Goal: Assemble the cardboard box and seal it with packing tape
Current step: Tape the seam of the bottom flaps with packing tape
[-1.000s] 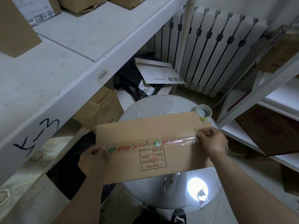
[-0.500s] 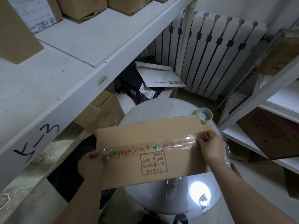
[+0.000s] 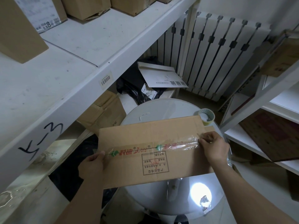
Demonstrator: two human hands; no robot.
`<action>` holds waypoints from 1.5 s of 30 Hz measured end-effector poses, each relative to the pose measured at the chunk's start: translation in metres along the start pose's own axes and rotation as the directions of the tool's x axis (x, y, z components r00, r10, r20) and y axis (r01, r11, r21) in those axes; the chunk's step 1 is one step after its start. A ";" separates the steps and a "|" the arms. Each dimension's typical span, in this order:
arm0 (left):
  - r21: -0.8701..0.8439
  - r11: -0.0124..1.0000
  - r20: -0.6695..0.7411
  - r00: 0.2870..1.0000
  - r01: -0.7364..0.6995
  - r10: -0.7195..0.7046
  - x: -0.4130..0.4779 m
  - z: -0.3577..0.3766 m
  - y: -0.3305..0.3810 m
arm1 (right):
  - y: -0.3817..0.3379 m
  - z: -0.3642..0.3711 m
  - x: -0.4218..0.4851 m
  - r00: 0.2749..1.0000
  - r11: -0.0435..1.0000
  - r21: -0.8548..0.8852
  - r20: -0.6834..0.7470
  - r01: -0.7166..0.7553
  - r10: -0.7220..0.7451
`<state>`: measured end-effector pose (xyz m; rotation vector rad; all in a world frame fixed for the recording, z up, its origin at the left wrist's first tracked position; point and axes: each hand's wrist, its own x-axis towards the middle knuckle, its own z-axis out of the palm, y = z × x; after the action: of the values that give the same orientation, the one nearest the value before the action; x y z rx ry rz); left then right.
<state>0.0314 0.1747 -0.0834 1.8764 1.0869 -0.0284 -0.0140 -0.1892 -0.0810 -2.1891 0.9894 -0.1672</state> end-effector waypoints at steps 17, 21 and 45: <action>-0.212 0.960 0.108 0.981 0.183 -0.163 0.007 -0.004 -0.004 | 0.003 0.002 0.001 0.999 0.995 -0.089 0.005 0.037 -0.036; -0.275 0.935 0.110 0.974 0.224 -0.200 0.008 -0.004 -0.004 | 0.007 0.003 0.002 1.000 0.993 -0.115 -0.004 0.019 -0.019; -0.069 0.992 -0.036 0.993 0.106 -0.109 -0.006 0.004 0.006 | 0.001 -0.001 -0.002 1.000 1.000 0.007 0.014 0.021 -0.021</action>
<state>0.0334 0.1662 -0.0789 1.7640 1.2011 -0.0166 -0.0157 -0.1887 -0.0807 -2.1926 0.9570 -0.1642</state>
